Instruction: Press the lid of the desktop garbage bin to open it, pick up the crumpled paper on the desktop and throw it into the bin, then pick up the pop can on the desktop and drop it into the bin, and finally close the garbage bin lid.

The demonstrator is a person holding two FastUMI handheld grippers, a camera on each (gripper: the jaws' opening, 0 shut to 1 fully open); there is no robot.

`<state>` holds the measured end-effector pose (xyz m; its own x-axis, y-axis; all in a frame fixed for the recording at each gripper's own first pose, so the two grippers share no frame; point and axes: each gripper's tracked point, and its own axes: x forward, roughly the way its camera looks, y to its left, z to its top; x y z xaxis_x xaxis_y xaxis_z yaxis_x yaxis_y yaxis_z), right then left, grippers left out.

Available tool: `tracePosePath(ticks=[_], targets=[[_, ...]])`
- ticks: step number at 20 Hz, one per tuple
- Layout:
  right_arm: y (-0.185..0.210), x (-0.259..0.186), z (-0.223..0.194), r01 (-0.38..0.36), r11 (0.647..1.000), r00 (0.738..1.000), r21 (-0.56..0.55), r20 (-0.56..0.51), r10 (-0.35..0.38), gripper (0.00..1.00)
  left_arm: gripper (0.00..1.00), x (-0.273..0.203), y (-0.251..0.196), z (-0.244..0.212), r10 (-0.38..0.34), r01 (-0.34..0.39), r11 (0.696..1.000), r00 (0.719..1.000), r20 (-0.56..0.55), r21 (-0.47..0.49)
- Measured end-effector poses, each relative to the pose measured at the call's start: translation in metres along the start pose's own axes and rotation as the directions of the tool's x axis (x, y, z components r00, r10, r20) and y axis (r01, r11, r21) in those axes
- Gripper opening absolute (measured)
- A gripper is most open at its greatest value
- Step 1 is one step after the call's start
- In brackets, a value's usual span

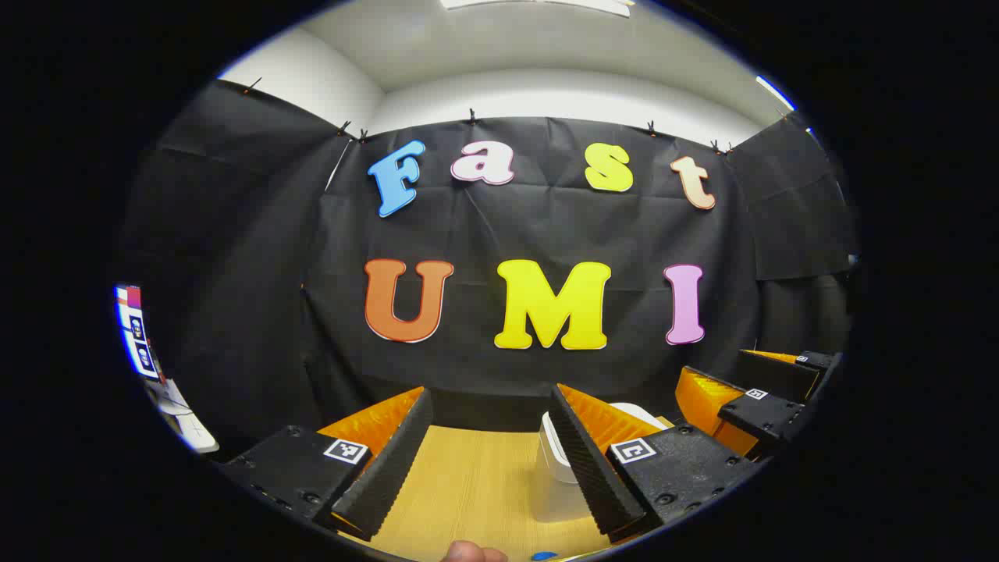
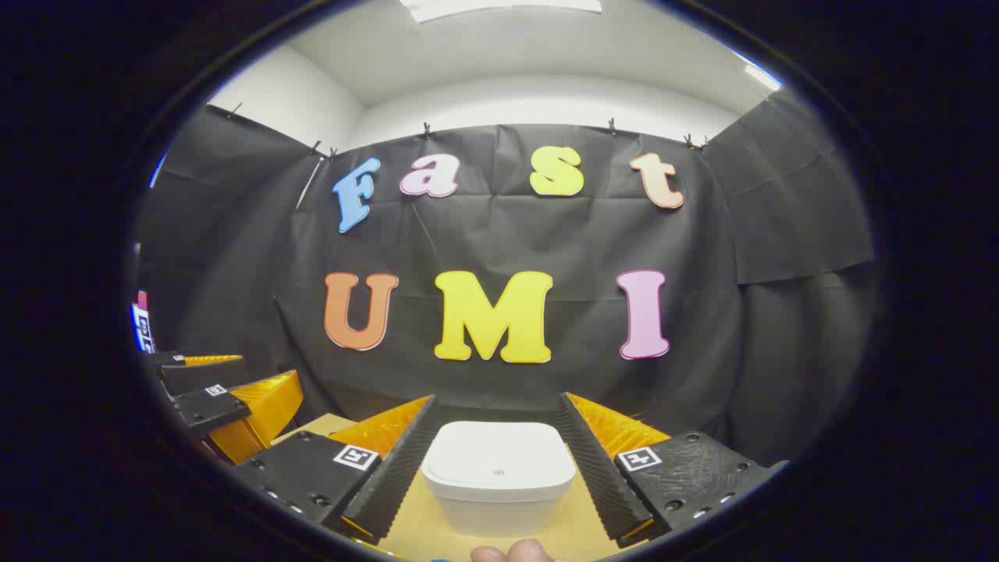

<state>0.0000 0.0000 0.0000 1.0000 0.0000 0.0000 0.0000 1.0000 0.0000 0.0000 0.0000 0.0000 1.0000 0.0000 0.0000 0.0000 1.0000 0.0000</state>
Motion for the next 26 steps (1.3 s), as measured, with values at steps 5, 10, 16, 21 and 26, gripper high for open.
tracePosePath(ticks=[5, 10, 16, 21, 26], targets=[[-0.007, 0.005, 0.001, 0.006, 1.000, 1.000, 0.016, -0.002, -0.006, 0.95, 0.97, 0.009, -0.004, 0.002, -0.008, 0.008, 1.000, 1.000, 0.006, -0.002], [-0.021, 0.002, -0.008, 0.031, 0.999, 0.999, 0.015, -0.023, -0.031, 0.97, 0.96, 0.008, -0.008, -0.005, -0.009, 0.009, 1.000, 1.000, -0.016, -0.009], [-0.030, 0.000, -0.011, 0.032, 0.999, 0.999, 0.019, -0.032, -0.031, 0.95, 0.96, 0.010, -0.014, -0.013, -0.008, 0.007, 1.000, 0.999, -0.038, -0.022], [-0.032, 0.000, -0.019, 0.030, 1.000, 0.998, 0.008, -0.064, -0.029, 0.95, 0.96, 0.008, -0.010, -0.015, 0.010, -0.011, 1.000, 0.999, -0.043, -0.017], [-0.033, 0.006, -0.025, 0.033, 0.999, 0.996, 0.005, -0.078, -0.032, 0.95, 0.96, 0.009, -0.010, -0.017, 0.008, -0.009, 1.000, 0.999, -0.046, -0.017]])
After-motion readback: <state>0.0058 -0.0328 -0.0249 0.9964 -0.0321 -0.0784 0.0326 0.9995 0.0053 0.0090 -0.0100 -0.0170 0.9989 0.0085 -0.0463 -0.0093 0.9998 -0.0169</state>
